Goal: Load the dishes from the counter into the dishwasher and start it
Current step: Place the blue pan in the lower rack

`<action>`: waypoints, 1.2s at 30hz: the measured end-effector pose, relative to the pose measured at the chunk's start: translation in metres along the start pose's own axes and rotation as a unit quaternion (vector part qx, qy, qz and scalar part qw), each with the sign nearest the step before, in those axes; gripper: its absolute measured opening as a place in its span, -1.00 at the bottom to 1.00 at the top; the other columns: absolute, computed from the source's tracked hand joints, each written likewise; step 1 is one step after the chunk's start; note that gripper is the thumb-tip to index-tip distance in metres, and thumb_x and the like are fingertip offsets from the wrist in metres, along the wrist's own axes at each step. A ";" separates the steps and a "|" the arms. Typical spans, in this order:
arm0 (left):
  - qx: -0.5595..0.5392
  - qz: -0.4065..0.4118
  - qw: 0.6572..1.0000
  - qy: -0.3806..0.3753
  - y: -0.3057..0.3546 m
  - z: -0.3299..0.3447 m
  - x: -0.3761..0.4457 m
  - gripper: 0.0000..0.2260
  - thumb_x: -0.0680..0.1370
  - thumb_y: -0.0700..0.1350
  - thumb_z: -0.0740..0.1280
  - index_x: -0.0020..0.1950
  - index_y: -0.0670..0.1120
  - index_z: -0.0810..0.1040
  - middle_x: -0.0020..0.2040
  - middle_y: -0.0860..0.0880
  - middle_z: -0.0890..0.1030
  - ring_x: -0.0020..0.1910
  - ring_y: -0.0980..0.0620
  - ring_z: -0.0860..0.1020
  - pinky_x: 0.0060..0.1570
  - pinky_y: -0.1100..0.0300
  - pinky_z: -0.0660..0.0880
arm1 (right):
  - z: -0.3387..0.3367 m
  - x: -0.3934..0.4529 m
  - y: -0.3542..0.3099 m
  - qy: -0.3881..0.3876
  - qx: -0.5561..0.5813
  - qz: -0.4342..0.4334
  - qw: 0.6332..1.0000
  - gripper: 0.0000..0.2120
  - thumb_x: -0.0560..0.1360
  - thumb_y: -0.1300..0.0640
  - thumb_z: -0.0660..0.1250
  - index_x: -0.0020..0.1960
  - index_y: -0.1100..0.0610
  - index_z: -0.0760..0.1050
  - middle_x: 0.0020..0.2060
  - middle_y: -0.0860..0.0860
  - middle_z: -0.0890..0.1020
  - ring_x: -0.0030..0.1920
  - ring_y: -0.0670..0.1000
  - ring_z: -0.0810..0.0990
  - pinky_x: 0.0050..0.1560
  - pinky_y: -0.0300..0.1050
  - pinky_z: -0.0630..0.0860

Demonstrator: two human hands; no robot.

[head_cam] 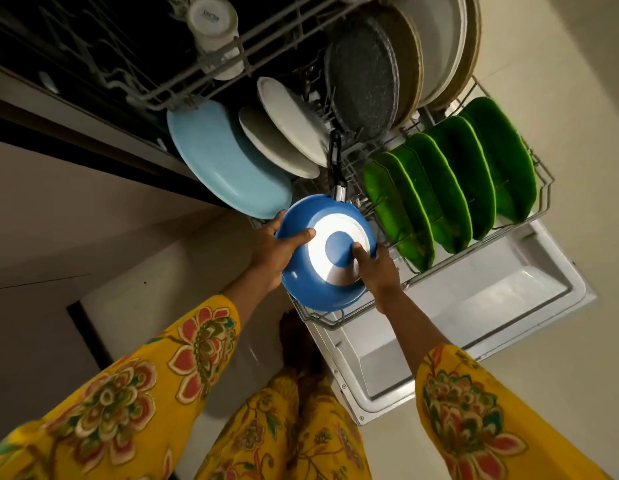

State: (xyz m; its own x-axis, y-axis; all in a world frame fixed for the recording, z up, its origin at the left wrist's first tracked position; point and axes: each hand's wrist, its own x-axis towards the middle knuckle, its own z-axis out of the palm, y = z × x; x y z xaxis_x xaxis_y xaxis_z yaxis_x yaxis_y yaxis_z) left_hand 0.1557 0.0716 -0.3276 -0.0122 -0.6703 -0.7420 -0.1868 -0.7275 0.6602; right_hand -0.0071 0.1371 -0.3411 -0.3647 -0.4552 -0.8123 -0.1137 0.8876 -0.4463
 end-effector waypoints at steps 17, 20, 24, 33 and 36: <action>0.104 -0.020 0.994 0.039 -0.032 0.021 0.026 -0.37 0.42 -0.09 0.49 0.45 -0.07 0.34 0.18 -0.04 0.53 0.14 -0.04 0.53 0.20 -0.01 0.49 | 0.014 0.014 0.019 -0.057 -0.120 0.012 0.991 -0.45 0.44 -0.04 0.39 0.35 0.15 0.34 0.28 0.18 0.44 0.27 0.19 0.43 0.27 0.07 0.43; 0.185 -0.017 0.982 0.045 -0.037 0.018 0.028 -0.34 0.40 0.13 0.44 0.41 -0.12 0.38 0.24 -0.14 0.53 0.18 -0.11 0.53 0.19 -0.03 0.49 | 0.014 0.010 0.021 -0.062 -0.139 -0.021 0.988 -0.47 0.43 0.05 0.42 0.32 0.16 0.34 0.31 0.16 0.38 0.30 0.17 0.40 0.29 -0.04 0.37; 0.316 -0.030 0.948 0.015 -0.048 0.008 0.038 -0.27 0.39 0.24 0.35 0.44 -0.13 0.33 0.29 -0.23 0.46 0.23 -0.22 0.49 0.19 -0.08 0.48 | 0.014 0.005 0.021 -0.071 -0.157 -0.043 0.984 -0.53 0.45 0.12 0.40 0.31 0.13 0.35 0.35 0.15 0.34 0.32 0.17 0.39 0.33 -0.08 0.31; 0.284 -0.011 0.957 0.052 -0.043 0.006 0.002 -0.50 0.54 0.01 0.31 0.40 -0.20 0.39 0.36 -0.20 0.39 0.33 -0.16 0.41 0.29 -0.03 0.40 | -0.008 -0.032 0.011 0.037 -0.107 -0.036 0.993 -0.58 0.53 0.13 0.30 0.36 0.20 0.38 0.32 0.17 0.44 0.31 0.15 0.42 0.30 -0.06 0.34; 0.121 -0.064 0.987 0.082 -0.033 0.009 -0.024 -0.55 0.57 0.02 0.26 0.34 -0.25 0.42 0.27 -0.22 0.48 0.24 -0.16 0.48 0.19 0.04 0.45 | -0.021 -0.057 0.002 0.062 -0.070 -0.005 0.996 -0.61 0.55 0.11 0.26 0.36 0.16 0.39 0.34 0.13 0.43 0.31 0.13 0.42 0.29 -0.06 0.36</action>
State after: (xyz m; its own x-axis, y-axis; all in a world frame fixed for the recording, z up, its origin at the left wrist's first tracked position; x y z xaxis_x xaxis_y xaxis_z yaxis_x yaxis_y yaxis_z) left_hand 0.1531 0.1130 -0.3329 0.1827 -0.6037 -0.7760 -0.4050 -0.7654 0.5001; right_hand -0.0062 0.1665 -0.2883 -0.4724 -0.4597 -0.7520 -0.2426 0.8881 -0.3905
